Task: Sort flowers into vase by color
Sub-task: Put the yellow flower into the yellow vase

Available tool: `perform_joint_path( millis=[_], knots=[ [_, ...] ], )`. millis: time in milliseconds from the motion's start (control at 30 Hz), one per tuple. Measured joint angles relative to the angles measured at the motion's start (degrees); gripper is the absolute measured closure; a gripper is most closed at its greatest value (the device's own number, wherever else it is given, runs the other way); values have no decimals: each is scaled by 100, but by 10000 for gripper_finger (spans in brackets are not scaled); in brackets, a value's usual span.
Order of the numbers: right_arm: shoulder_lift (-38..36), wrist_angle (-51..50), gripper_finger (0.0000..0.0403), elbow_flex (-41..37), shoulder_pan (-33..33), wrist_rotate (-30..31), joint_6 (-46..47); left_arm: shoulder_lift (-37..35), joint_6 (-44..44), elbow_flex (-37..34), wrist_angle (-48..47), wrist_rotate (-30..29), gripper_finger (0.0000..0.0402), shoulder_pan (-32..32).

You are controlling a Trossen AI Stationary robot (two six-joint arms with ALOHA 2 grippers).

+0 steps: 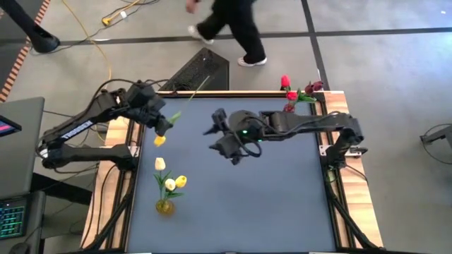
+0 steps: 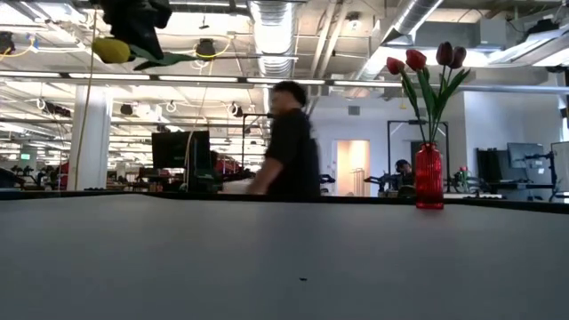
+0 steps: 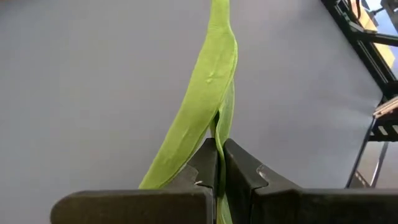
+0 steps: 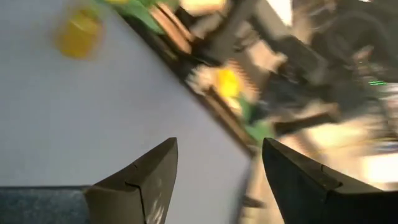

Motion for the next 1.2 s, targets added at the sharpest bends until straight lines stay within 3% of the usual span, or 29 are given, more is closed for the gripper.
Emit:
perform_joint_path(
  millis=[267,500,833,1200],
  knots=[
    [811,1655,144,0,-330,1518,-1889,-72,-304,0,-305,-231,401,-440],
    [1493,2631,144,-4,-456,2730,-2623,-69,-291,0,-362,-493,401,-690],
    [1939,3493,147,-2,-454,2767,-3480,-67,-197,0,-407,-483,401,-699],
    [1930,3215,180,-2,-732,2604,-3486,-67,256,0,-664,-345,401,-697]
  ],
)
